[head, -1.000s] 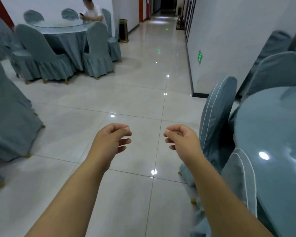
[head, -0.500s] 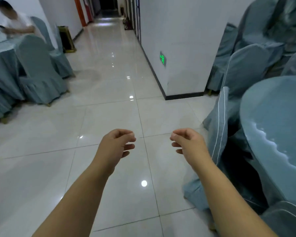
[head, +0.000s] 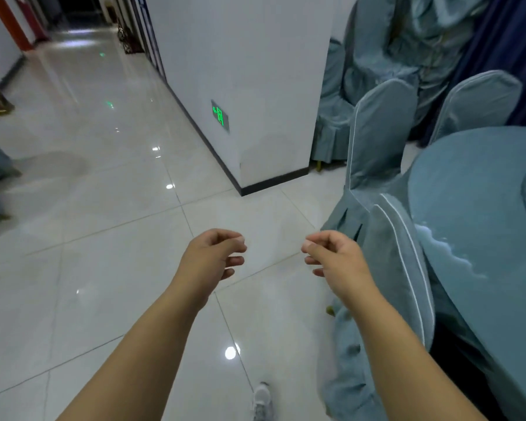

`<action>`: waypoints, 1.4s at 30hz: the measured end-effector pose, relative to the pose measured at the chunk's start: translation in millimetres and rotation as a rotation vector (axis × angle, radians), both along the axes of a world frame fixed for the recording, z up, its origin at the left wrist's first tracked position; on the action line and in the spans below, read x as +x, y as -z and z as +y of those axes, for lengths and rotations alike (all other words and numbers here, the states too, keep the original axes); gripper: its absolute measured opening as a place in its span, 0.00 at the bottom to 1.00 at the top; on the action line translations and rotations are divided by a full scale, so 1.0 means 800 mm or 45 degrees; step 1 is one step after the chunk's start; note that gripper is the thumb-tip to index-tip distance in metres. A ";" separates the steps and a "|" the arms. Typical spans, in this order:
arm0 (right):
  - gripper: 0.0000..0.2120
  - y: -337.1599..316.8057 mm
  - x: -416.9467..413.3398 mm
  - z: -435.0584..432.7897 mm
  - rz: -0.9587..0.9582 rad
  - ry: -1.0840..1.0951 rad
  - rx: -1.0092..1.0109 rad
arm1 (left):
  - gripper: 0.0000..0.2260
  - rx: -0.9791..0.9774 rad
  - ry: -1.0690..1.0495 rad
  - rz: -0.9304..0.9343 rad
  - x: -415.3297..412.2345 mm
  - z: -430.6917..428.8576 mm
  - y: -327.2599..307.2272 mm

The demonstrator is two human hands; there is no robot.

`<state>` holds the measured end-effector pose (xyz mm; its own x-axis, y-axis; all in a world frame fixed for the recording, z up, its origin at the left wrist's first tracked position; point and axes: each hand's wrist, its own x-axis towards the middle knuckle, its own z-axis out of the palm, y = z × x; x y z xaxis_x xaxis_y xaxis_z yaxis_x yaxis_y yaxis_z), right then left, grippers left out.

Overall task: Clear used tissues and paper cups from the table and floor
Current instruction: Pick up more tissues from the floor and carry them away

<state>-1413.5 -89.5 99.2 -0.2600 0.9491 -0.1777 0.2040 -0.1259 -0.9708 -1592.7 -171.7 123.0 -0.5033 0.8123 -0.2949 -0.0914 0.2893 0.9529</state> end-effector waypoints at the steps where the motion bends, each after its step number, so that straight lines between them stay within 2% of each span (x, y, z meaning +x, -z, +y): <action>1: 0.03 -0.002 -0.014 0.031 -0.006 0.005 0.003 | 0.02 -0.006 0.011 0.006 -0.013 0.031 -0.001; 11: 0.02 -0.028 -0.140 0.289 -0.050 0.032 0.032 | 0.02 0.016 0.072 0.030 -0.141 0.296 -0.020; 25: 0.03 -0.056 -0.313 0.650 -0.038 0.252 0.104 | 0.01 0.102 0.295 -0.015 -0.311 0.715 -0.050; 33: 0.02 -0.043 -0.326 0.855 -0.014 0.404 0.030 | 0.02 0.073 0.429 -0.052 -0.327 0.945 -0.041; 42: 0.00 -0.035 -0.292 1.142 -0.014 0.472 0.032 | 0.03 0.044 0.515 0.006 -0.294 1.234 -0.033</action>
<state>-1647.4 824.4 127.2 0.1040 0.9826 -0.1537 0.1594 -0.1690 -0.9726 -1828.3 815.7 149.3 -0.1419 0.9545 -0.2623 0.0276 0.2687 0.9628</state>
